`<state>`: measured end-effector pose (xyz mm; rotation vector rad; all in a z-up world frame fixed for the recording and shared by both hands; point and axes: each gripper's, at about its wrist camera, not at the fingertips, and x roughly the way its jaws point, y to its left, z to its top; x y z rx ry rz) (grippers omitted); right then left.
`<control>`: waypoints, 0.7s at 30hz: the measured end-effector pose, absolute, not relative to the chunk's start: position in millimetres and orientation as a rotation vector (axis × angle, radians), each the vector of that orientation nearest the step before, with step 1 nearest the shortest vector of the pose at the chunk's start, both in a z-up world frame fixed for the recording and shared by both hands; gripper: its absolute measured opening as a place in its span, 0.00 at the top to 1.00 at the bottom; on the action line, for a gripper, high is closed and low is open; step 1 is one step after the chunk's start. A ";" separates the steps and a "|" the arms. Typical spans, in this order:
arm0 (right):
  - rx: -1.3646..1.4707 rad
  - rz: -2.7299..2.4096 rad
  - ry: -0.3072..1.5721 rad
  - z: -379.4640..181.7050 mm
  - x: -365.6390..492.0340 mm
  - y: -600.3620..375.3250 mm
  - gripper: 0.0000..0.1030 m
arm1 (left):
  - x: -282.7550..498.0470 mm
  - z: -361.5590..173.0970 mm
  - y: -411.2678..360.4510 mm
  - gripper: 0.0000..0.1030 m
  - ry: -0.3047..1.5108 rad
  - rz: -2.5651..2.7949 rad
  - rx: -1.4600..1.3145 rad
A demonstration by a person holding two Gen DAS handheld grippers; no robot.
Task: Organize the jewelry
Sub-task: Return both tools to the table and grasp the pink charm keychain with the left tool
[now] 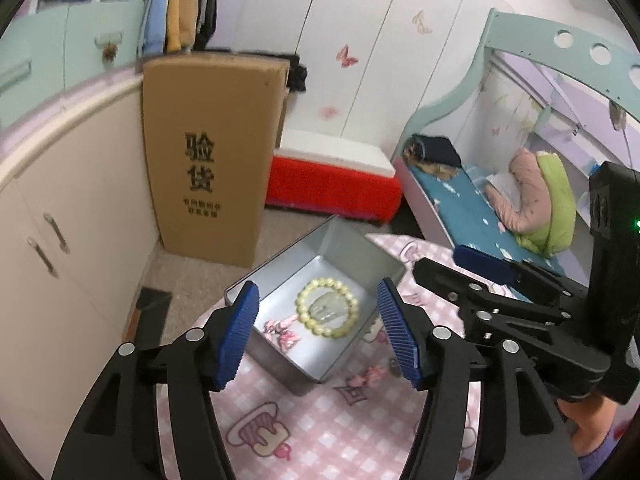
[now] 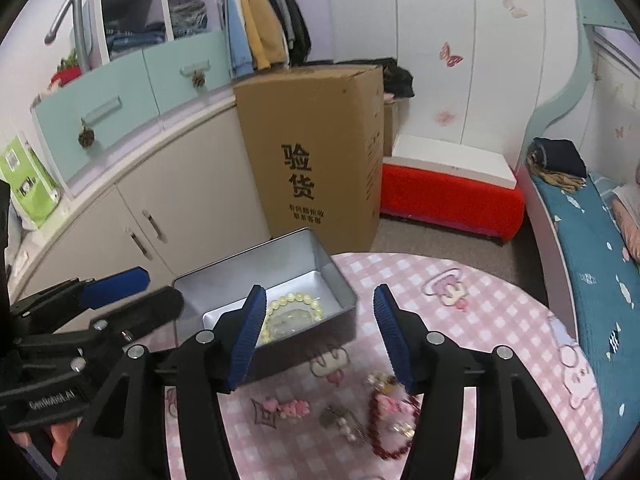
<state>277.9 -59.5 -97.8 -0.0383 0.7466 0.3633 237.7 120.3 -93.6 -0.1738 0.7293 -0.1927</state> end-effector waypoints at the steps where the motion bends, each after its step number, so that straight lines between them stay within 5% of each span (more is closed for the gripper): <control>1: -0.032 0.354 0.738 -94.6 272.6 -66.6 0.44 | 233.2 -90.6 117.3 0.38 0.713 -0.191 -0.169; 21: 0.080 0.247 0.830 -157.4 203.8 -164.5 0.40 | 185.1 -156.6 38.6 0.37 0.809 -0.194 -0.153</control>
